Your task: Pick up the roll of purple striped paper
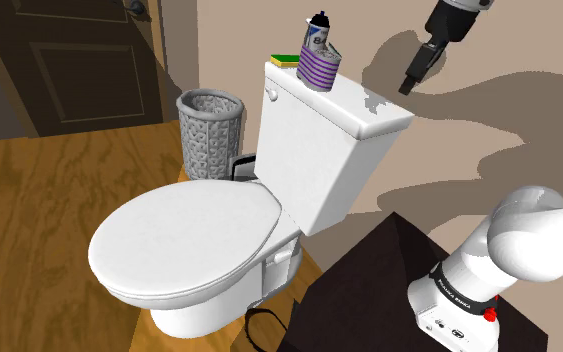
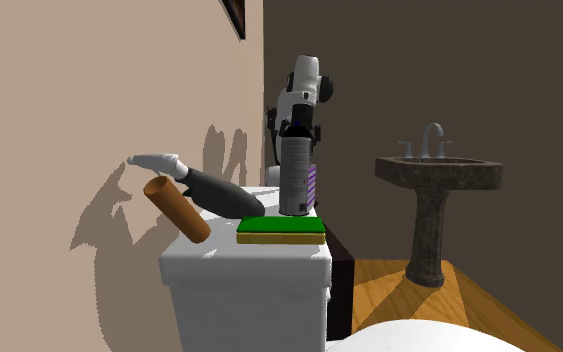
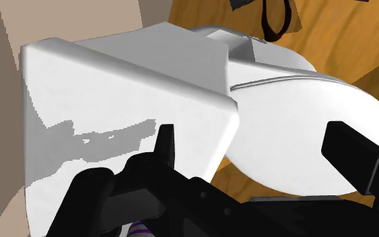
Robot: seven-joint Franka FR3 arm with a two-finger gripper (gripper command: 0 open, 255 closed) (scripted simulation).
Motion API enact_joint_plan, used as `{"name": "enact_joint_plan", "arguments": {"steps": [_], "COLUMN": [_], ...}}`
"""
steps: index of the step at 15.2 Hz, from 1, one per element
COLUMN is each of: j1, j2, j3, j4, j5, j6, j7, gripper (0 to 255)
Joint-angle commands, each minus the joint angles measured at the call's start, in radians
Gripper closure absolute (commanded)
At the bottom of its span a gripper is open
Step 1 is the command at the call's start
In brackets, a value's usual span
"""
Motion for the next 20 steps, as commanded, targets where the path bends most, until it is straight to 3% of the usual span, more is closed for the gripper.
{"name": "enact_joint_plan", "arguments": {"steps": [1, 12, 20], "j1": [0.000, -0.008, -0.030], "j2": [0.000, 0.480, 0.866], "j3": [0.000, -0.084, -0.127], "j4": [0.000, 0.422, 0.879], "j5": [0.000, 0.028, 0.094], "j6": [0.000, 0.010, -0.103], "j7": [0.000, -0.100, -0.183], "gripper": [0, 0, 0]}}
